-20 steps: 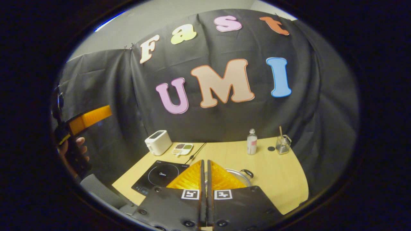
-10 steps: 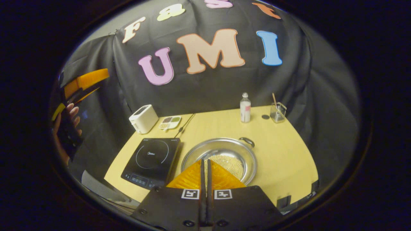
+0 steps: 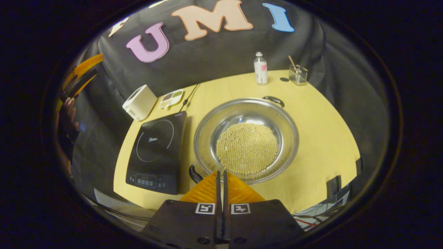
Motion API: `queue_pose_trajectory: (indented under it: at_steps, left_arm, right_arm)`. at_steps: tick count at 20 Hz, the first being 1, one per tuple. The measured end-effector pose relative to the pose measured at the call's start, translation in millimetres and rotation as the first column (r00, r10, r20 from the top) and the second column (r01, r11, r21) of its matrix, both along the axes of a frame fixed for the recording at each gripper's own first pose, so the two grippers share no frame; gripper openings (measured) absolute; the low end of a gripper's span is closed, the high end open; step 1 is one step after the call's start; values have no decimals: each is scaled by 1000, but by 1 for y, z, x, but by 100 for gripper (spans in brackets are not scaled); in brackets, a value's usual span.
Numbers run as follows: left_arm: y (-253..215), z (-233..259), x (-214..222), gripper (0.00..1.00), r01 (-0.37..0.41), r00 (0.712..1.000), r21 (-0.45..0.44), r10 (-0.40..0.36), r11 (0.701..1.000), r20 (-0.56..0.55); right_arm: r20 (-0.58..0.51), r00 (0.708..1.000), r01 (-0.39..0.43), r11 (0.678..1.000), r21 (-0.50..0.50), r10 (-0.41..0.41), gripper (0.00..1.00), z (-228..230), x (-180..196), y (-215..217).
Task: First push the handle of the pot to place it horizontally, then grasp the pot with both hands and set it on the induction cooktop.
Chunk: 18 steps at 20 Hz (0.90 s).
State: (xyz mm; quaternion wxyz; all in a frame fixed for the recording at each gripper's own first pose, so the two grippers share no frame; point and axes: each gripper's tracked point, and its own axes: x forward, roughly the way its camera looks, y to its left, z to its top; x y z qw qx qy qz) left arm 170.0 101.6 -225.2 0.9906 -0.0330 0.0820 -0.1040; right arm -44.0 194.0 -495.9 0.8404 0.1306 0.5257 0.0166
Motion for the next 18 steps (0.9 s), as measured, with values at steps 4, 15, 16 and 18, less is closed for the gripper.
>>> queue_pose_trajectory:
  at_steps: [4,15,16,18]
  left_arm:
    - [10,-15,4,96,-10,1000,-12,10,1000,-21]
    - [33,-16,0,96,-30,999,-1,30,1000,-15]
    - [33,-18,0,96,-29,999,-1,29,1000,-16]
    - [34,-20,-1,96,-30,999,-3,29,1000,-21]
  right_arm:
    - [-103,993,-53,998,-13,52,3,-27,-18,11]
    - [-200,975,-116,990,-82,97,3,-75,-25,23]
    - [-199,975,-124,988,-89,104,0,-77,-24,25]
    - [-193,975,-131,988,-82,113,0,-76,-21,32]
